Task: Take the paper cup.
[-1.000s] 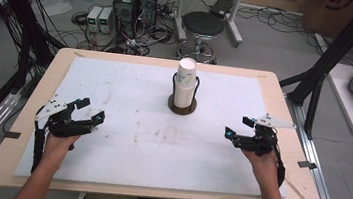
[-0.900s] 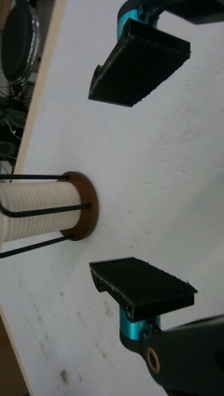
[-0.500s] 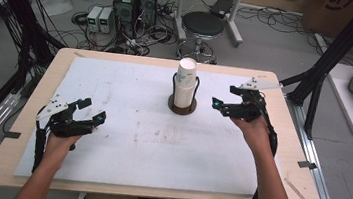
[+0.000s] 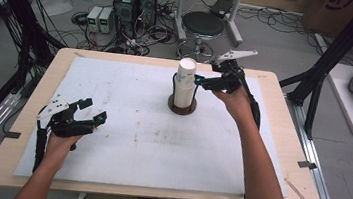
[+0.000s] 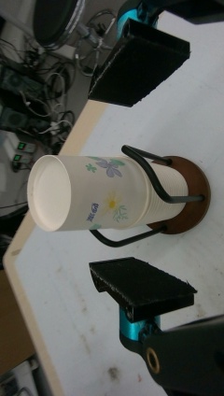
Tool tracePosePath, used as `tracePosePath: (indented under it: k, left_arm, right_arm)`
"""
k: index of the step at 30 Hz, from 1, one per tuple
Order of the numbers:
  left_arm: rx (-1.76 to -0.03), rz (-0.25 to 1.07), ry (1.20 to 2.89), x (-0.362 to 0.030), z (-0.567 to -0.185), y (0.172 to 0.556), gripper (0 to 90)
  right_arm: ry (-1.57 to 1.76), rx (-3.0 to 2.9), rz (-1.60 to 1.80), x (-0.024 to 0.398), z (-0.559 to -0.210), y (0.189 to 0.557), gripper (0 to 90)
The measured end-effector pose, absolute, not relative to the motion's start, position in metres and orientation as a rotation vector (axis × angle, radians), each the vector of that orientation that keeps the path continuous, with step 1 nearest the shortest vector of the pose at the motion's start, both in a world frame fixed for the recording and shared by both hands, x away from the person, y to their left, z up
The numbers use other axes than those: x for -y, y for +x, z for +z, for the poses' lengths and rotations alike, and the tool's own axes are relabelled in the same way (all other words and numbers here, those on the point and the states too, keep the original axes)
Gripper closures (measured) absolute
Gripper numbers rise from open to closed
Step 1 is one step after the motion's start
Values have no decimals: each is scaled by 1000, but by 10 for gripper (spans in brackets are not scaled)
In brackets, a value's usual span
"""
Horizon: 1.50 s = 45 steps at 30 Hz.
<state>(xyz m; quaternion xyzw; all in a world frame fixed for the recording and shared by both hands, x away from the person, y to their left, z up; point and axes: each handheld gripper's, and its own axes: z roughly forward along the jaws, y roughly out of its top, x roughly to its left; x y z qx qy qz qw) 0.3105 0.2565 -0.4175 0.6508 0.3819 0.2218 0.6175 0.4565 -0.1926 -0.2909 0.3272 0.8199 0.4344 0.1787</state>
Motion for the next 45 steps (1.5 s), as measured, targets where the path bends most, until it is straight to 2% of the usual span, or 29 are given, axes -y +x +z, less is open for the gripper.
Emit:
tracePosePath:
  k: [7,10,12,19,45]
  left_arm:
    - [-881,505,1494,-258,-418,312,166]
    - [-879,502,1496,-258,-418,312,166]
    - [-881,501,1495,-259,-418,312,166]
    - [-886,500,1486,-261,-418,312,166]
    - [-882,493,1484,-260,-419,312,166]
  right_arm:
    - [914,-2373,1215,165,-291,480,159]
    - [921,-2393,1184,153,-292,489,188]
    - [907,-2425,1171,146,-293,495,268]
    - [908,-2426,1135,144,-296,499,336]
    - [832,-2442,1082,142,-285,499,346]
